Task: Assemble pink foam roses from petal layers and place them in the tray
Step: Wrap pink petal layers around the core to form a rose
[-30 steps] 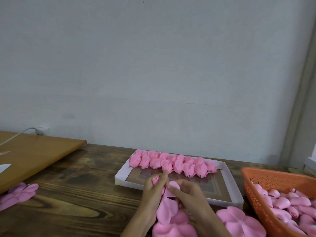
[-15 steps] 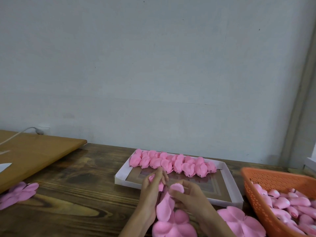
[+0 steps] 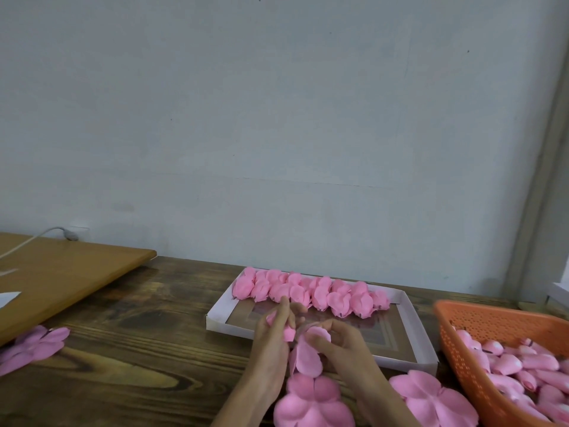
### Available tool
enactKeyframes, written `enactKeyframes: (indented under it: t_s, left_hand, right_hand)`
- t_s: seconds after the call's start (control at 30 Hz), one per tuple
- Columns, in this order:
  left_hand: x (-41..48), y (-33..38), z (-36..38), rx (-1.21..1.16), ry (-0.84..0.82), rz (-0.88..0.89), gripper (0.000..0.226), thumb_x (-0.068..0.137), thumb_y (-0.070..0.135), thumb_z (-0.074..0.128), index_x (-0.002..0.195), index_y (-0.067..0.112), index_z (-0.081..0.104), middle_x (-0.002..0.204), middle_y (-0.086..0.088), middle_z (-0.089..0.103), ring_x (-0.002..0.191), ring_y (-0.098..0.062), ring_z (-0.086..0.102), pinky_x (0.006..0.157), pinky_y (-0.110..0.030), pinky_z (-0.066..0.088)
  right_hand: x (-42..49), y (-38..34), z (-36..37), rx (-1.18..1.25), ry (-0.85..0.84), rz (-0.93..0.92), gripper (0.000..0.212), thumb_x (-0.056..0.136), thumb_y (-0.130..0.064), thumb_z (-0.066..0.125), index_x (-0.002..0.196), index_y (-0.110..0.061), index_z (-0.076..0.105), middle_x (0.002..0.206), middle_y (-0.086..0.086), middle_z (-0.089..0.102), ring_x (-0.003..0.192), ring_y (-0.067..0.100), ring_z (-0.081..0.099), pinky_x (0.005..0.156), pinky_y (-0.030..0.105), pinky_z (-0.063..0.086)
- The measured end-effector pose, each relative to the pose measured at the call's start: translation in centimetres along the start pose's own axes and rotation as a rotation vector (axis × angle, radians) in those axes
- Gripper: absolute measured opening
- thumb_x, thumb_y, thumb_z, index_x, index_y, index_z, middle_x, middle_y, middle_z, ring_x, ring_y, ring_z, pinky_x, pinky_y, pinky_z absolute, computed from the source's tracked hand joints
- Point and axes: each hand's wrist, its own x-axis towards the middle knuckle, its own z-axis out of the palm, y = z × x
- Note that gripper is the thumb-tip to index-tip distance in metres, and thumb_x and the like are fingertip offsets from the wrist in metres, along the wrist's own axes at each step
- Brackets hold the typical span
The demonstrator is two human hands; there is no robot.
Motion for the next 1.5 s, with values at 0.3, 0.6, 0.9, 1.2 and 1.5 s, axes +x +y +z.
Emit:
enactKeyframes:
  t_s: [0.3,0.6,0.9,1.2,1.5]
  left_hand:
    - [0.1,0.5,0.0,-0.012,0.031,-0.003,0.047,0.079,0.059,0.068,0.061,0.016,0.068,0.091,-0.015,0.066,0.082,-0.028,0.068,0.078,-0.04,0.057]
    - [0.0,0.9,-0.1,-0.011,0.031,0.001,0.051,0.078,0.063,0.069,0.058,0.017,0.062,0.087,-0.011,0.068,0.082,-0.025,0.068,0.074,-0.038,0.057]
    - [0.0,0.5,-0.2,0.049,0.043,-0.017,0.052,0.081,0.065,0.072,0.052,0.023,0.058,0.078,-0.011,0.064,0.066,-0.02,0.067,0.058,-0.03,0.053]
    - [-0.4,0.6,0.1,0.097,0.026,-0.017,0.055,0.084,0.063,0.068,0.066,0.011,0.065,0.065,-0.012,0.053,0.061,-0.025,0.06,0.053,-0.031,0.05]
    - [-0.4,0.1,-0.1,0.075,-0.079,0.008,0.064,0.093,0.06,0.069,0.074,0.002,0.053,0.071,-0.029,0.058,0.063,-0.033,0.067,0.062,-0.033,0.055]
  right_hand:
    - [-0.5,-1.2,0.4,0.003,-0.029,0.05,0.025,0.086,-0.018,0.07,0.061,-0.025,0.07,0.067,0.005,0.068,0.06,0.016,0.062,0.054,0.027,0.049]
    - [-0.7,-1.1,0.3,-0.004,-0.08,0.063,0.016,0.077,-0.028,0.07,0.069,-0.015,0.067,0.072,0.008,0.067,0.066,0.018,0.062,0.057,0.027,0.047]
    - [-0.7,-1.1,0.6,0.136,-0.107,0.105,0.015,0.085,-0.016,0.07,0.083,-0.002,0.067,0.077,0.023,0.074,0.066,0.034,0.075,0.053,0.031,0.056]
    - [-0.6,-0.9,0.9,0.128,-0.058,0.101,0.009,0.076,-0.025,0.074,0.071,-0.018,0.071,0.084,0.026,0.074,0.074,0.035,0.073,0.063,0.038,0.057]
    - [-0.6,-0.6,1.2,0.028,-0.022,-0.046,0.015,0.082,-0.019,0.073,0.098,-0.017,0.074,0.093,0.007,0.08,0.086,0.019,0.076,0.071,0.031,0.059]
